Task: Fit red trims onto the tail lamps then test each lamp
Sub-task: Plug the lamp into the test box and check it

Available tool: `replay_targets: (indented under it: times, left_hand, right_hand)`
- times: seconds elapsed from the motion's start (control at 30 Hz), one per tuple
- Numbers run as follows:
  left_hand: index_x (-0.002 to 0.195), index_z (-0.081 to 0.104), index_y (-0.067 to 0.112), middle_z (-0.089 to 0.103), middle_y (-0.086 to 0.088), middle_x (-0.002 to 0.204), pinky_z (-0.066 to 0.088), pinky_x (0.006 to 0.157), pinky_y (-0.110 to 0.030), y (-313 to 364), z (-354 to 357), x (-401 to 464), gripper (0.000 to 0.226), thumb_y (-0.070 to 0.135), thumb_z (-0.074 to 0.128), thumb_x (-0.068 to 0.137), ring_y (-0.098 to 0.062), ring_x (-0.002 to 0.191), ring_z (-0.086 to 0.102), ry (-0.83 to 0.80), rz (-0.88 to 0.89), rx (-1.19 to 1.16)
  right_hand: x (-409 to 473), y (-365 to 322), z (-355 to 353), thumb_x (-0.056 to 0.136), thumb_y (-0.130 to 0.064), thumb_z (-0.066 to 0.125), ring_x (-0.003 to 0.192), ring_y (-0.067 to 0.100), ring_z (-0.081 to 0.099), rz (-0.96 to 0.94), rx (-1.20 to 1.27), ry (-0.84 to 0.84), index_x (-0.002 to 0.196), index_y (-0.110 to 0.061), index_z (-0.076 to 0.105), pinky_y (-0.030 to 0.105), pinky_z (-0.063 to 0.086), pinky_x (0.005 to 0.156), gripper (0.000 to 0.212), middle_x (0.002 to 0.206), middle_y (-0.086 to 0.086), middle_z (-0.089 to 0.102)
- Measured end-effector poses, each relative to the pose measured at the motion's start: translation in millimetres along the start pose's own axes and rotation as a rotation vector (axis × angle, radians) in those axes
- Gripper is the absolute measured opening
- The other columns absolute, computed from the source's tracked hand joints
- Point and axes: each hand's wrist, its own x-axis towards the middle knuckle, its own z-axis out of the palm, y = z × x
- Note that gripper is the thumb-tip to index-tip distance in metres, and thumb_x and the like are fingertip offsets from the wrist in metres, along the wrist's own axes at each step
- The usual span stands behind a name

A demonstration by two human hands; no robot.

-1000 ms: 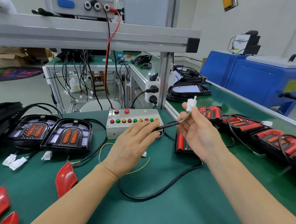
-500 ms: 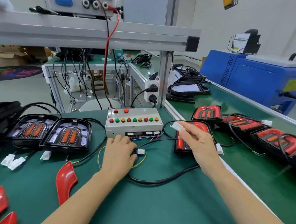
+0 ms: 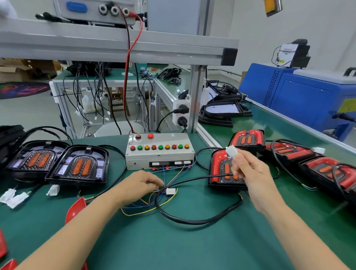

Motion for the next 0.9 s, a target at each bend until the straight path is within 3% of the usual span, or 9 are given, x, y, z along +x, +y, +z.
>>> replay_targets:
  times: [0.13,0.23,0.4,0.5,0.6,0.67,0.73,0.8,0.9]
  left_hand:
    - [0.101,0.073,0.028,0.057,0.007,0.081,0.04,0.067,-0.023,-1.3,5.1,2.6,0.024,0.011,0.063,0.086,-0.003,0.062,0.044,0.056,0.061,0.221]
    - [0.099,0.073,0.025,0.059,0.009,0.084,0.04,0.069,-0.023,-2.2,6.2,3.8,0.016,0.018,0.063,0.089,-0.006,0.071,0.049,0.134,0.042,0.355]
    - [0.103,0.065,0.025,0.056,0.008,0.105,0.033,0.086,-0.029,-7.7,6.1,3.4,0.015,0.027,0.052,0.095,-0.016,0.108,0.048,0.373,0.048,0.537]
    - [0.098,0.063,0.021,0.061,0.006,0.104,0.025,0.085,-0.031,-7.1,4.6,2.2,0.01,0.02,0.054,0.094,-0.019,0.107,0.047,0.554,0.04,0.517]
    - [0.097,0.066,0.017,0.065,-0.001,0.101,0.027,0.086,-0.032,-7.0,2.6,0.5,0.013,0.013,0.054,0.093,-0.024,0.1,0.051,0.58,0.042,0.543]
    - [0.104,0.069,0.013,0.065,-0.005,0.101,0.033,0.088,-0.035,-8.5,0.9,-0.1,0.02,0.009,0.053,0.094,-0.027,0.101,0.054,0.602,0.051,0.458]
    - [0.108,0.071,0.009,0.063,-0.008,0.098,0.04,0.087,-0.035,-5.6,-2.5,-1.8,0.025,0.003,0.051,0.094,-0.03,0.099,0.056,0.669,0.046,0.188]
    - [0.11,0.07,0.009,0.059,-0.007,0.096,0.038,0.082,-0.026,2.5,-4.8,-3.1,0.026,0.002,0.051,0.094,-0.025,0.095,0.055,0.674,0.046,-0.047]
    - [0.103,0.073,0.012,0.061,-0.007,0.092,0.036,0.074,-0.014,19.4,-5.0,-4.9,0.019,0.007,0.058,0.092,-0.015,0.087,0.054,0.584,0.125,-0.14]
  right_hand:
    - [-0.8,0.3,6.9,0.101,-0.015,0.047,0.059,0.008,0.04,0.003,0.006,-0.003,0.094,-0.02,0.069,0.015,0.036,0.057,0.024,0.061,-0.007,0.046]
    - [-1.6,-1.9,9.3,0.1,-0.014,0.047,0.058,0.006,0.041,-0.004,0.008,-0.008,0.099,-0.017,0.068,0.013,0.037,0.055,0.021,0.061,-0.006,0.047]
    - [-2.6,-2.5,4.4,0.099,-0.017,0.047,0.059,0.007,0.042,-0.019,-0.009,-0.004,0.1,-0.02,0.069,0.014,0.037,0.056,0.022,0.06,-0.008,0.048]
    - [-2.9,-2.0,3.4,0.099,-0.019,0.048,0.059,0.005,0.043,-0.034,0.015,0.019,0.099,-0.023,0.069,0.013,0.038,0.057,0.022,0.061,-0.009,0.049]
    - [-1.2,-3.4,0.0,0.092,-0.036,0.05,0.062,0.008,0.041,-0.036,0.092,0.066,0.086,-0.027,0.069,0.016,0.038,0.059,0.022,0.062,-0.01,0.049]
    - [0.4,-1.6,-2.0,0.095,-0.035,0.048,0.063,0.01,0.039,-0.033,0.094,0.077,0.078,-0.025,0.065,0.018,0.036,0.06,0.026,0.062,-0.009,0.048]
    - [1.4,2.1,-1.1,0.101,-0.025,0.045,0.062,0.01,0.038,-0.009,0.039,0.049,0.08,-0.015,0.062,0.019,0.035,0.06,0.029,0.061,-0.009,0.047]
    - [1.7,4.5,3.9,0.102,-0.021,0.044,0.06,0.01,0.038,0.015,-0.032,-0.022,0.077,-0.005,0.056,0.02,0.034,0.06,0.032,0.059,-0.008,0.046]
    - [2.8,1.6,18.5,0.101,-0.019,0.047,0.056,0.009,0.039,0.037,-0.117,-0.138,0.073,-0.011,0.057,0.019,0.034,0.057,0.031,0.058,-0.007,0.046]
